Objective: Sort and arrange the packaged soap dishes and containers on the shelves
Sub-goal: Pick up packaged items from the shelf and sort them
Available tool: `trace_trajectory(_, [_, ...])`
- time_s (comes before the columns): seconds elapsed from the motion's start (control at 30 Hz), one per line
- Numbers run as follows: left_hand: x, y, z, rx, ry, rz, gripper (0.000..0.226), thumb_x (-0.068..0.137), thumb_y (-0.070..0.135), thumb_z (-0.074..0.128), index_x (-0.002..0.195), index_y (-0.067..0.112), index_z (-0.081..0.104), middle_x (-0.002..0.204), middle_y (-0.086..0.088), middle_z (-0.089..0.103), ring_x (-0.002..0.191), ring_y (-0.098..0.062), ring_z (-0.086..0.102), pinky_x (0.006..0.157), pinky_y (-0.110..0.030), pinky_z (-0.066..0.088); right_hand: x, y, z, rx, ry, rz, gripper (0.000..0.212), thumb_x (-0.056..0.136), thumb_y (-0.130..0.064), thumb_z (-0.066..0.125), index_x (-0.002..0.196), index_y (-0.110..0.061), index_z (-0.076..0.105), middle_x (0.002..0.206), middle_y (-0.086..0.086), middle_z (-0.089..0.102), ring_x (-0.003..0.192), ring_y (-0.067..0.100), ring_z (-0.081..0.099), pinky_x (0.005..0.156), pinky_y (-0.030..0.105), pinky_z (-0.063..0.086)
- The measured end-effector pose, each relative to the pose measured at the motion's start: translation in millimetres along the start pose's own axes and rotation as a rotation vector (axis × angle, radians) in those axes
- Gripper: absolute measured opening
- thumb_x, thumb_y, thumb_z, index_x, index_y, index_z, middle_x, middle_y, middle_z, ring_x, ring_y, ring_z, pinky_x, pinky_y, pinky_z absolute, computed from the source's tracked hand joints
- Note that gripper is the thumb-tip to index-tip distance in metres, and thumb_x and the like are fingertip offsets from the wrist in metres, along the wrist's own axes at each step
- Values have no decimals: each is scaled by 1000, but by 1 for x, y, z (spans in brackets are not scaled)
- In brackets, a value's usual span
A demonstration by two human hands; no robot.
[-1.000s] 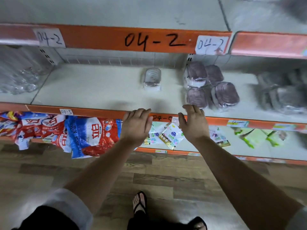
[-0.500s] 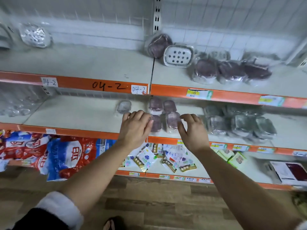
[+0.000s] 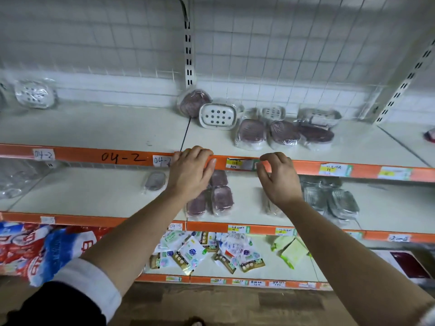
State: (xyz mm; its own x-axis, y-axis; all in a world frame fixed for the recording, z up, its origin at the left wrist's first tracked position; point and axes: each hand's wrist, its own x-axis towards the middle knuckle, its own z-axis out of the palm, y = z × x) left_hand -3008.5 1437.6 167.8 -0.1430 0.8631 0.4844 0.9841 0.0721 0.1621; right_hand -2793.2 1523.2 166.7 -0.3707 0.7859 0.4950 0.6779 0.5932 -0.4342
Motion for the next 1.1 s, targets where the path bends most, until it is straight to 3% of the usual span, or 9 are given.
trace_trajectory(0.27, [70, 21, 45, -119, 34, 69, 55, 94, 45, 25, 112, 11, 66, 110, -5, 67, 102, -30, 58, 85, -42, 42, 47, 45, 0, -90, -35, 103, 29, 94, -20, 58, 118, -7, 64, 121, 14, 60, 112, 40, 49, 97, 41, 39])
trace_trajectory(0.4, [107, 36, 72, -172, -13, 137, 59, 92, 46, 27, 120, 9, 63, 122, -8, 63, 115, -29, 54, 92, -41, 43, 78, 71, 1, -174, -59, 120, 33, 92, -21, 58, 122, -7, 63, 126, 14, 59, 118, 39, 49, 103, 40, 34])
trace_trajectory(0.5, [128, 38, 93, -158, -63, 167, 51, 96, 45, 41, 130, 11, 57, 133, -6, 57, 124, -26, 48, 96, -41, 42, 96, 83, 9, -213, -75, 132, 40, 91, -26, 62, 126, -6, 61, 128, 16, 59, 122, 39, 48, 105, 40, 33])
trace_trajectory(0.6, [144, 38, 108, -149, -111, 164, 57, 94, 52, 47, 135, 12, 52, 137, -4, 52, 129, -24, 42, 100, -42, 41, 110, 90, 19, -248, -79, 179, 47, 90, -33, 62, 132, -11, 58, 136, 15, 55, 126, 39, 45, 107, 42, 32])
trace_trajectory(0.73, [159, 37, 114, -153, -103, 145, 67, 80, 63, 63, 119, 9, 55, 125, -9, 51, 119, -29, 45, 94, -45, 46, 121, 93, 29, -281, -68, 258, 56, 89, -52, 54, 135, -21, 55, 146, 9, 47, 129, 37, 40, 107, 43, 32])
trace_trajectory(0.83, [164, 37, 117, -178, -96, 128, 67, 75, 59, 70, 113, 7, 52, 126, -10, 46, 114, -32, 48, 88, -42, 48, 126, 94, 33, -272, -83, 279, 62, 81, -61, 47, 131, -26, 59, 144, 9, 49, 128, 37, 42, 108, 42, 31])
trace_trajectory(0.97, [165, 33, 118, -229, -64, 115, 56, 78, 49, 71, 110, 6, 53, 121, -11, 48, 106, -32, 52, 82, -40, 48, 130, 98, 37, -199, -60, 304, 43, 82, -53, 64, 116, -28, 67, 133, 6, 58, 123, 36, 49, 103, 40, 37])
trace_trajectory(1.1, [160, 28, 105, -303, 31, 84, 46, 75, 43, 71, 101, 7, 57, 106, -9, 53, 94, -30, 56, 76, -43, 49, 127, 97, 32, -144, -33, 302, 37, 80, -44, 68, 112, -27, 68, 129, 3, 60, 116, 38, 51, 97, 41, 42])
